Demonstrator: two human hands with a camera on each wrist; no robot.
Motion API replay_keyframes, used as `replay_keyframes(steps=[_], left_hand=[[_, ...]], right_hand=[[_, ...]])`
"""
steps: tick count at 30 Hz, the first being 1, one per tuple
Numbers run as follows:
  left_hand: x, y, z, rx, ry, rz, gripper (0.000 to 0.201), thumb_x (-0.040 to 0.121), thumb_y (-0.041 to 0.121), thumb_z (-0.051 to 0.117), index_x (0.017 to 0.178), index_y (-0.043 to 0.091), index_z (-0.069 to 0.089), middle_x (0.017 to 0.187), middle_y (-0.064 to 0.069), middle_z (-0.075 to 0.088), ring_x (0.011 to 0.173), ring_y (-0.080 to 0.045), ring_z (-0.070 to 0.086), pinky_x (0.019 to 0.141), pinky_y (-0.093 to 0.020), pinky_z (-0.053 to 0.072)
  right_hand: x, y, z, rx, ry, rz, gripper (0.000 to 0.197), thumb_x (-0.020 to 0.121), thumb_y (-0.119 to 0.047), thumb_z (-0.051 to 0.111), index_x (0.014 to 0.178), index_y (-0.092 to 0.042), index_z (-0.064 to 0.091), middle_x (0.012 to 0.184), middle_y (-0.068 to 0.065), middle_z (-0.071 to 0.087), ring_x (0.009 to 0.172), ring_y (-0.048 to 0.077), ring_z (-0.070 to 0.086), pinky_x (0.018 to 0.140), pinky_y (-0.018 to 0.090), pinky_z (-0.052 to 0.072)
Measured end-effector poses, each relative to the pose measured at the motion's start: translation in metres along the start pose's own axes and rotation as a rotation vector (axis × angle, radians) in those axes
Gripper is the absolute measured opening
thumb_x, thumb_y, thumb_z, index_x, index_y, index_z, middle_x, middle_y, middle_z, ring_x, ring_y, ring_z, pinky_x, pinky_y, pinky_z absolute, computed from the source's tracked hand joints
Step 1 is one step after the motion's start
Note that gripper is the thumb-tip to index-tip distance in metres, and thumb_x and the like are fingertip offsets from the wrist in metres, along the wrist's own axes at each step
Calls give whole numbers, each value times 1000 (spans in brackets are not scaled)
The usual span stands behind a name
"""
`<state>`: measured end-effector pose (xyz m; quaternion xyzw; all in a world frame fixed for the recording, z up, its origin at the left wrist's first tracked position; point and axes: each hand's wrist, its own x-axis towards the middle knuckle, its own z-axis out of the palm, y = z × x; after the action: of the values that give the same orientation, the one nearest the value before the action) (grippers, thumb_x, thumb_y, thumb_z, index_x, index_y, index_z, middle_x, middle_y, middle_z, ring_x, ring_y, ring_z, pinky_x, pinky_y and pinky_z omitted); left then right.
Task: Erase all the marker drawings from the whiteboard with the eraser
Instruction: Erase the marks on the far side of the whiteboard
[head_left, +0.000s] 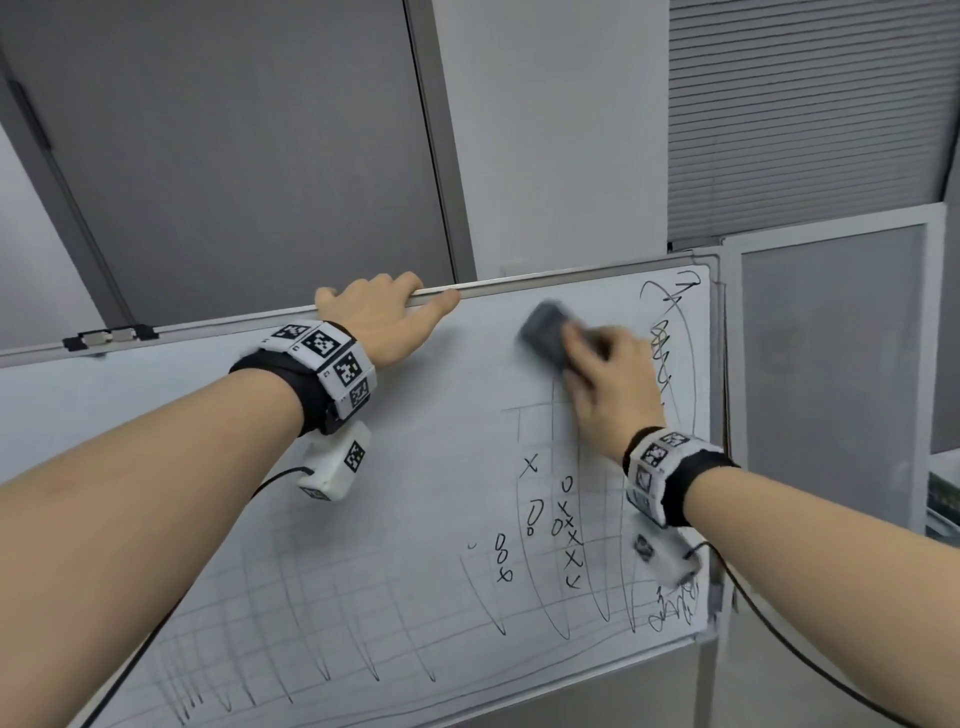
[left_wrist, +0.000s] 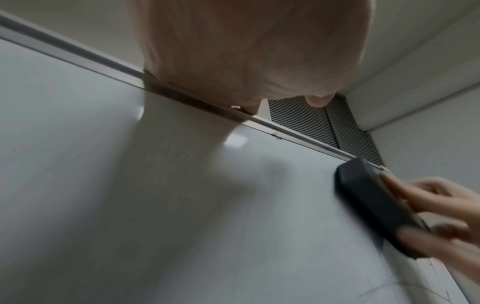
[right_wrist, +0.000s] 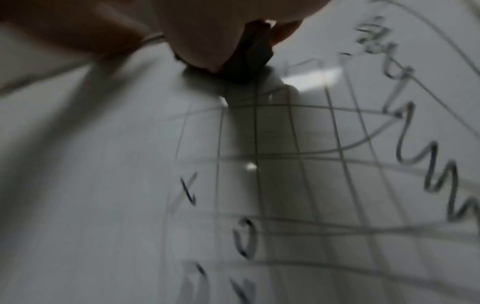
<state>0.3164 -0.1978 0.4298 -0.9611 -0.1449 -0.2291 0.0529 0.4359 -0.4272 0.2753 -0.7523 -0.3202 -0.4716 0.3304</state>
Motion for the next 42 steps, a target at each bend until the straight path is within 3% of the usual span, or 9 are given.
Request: replay_keyframes(steps=[4,6,13,17,22,25,30,34,42], left_hand=[[1,-2,0,-5,2,-8,76,76,84,8,117,37,51,111,4,59,110,-24,54,95,-51,29],[2,-4,1,-3,8,-10,75,76,84,9,117,38,51,112,4,59,111,-24,54,96,-51,29],[3,-10,5,-15,22,-5,70,77,83,13,117,39,51,116,5,57,115,-23,52,100,-50,27],[3,-4,6,-3,41,12,68,78,81,15,116,37,51,113,5,57,112,-22,52,100,-50,27],[4,-12,7,6,41,8,69,77,82,14,116,38,50,113,5,57,113,-22,52,102,-50,27],[5,-12,9,10,44,11,70,78,82,13,118,38,50,115,5,58,113,-22,52,103,-51,27],[7,-10,11,14,60,16,71,78,82,13,118,38,50,115,5,59,112,-23,52,102,-52,27],[6,-11,12,3,68,20,69,78,82,14,117,38,51,113,5,59,112,-22,52,103,-51,27],[11,-22,13,4,75,8,73,76,84,13,118,38,51,117,5,59,115,-22,51,104,-52,25]], right_hand=[[25,15,-22,146,187,1149,60,98,-34,49,154,-36,27,138,21,40,120,43,46,102,46,36],[34,17,-28,118,125,1274,61,98,-36,47,154,-37,23,143,21,36,124,44,43,105,48,32],[23,23,-21,-75,33,351,55,93,-18,59,146,-25,46,123,21,43,111,38,38,92,41,40],[36,46,-33,-41,108,810,56,97,-24,54,151,-29,37,128,18,39,115,36,35,98,38,35],[21,65,-47,-97,-37,578,53,97,-21,54,148,-26,41,131,17,39,116,36,33,100,42,36],[25,73,-53,-121,-33,804,55,98,-22,52,151,-27,37,131,18,39,117,38,35,101,43,35],[17,76,-48,-130,-47,563,54,95,-22,57,147,-24,44,130,20,42,112,40,37,101,46,35],[35,70,-50,-71,34,764,54,98,-24,53,150,-26,39,129,18,40,115,38,36,96,42,36],[-1,74,-52,-150,-210,669,55,98,-26,49,152,-23,34,128,19,37,118,35,31,99,45,37]])
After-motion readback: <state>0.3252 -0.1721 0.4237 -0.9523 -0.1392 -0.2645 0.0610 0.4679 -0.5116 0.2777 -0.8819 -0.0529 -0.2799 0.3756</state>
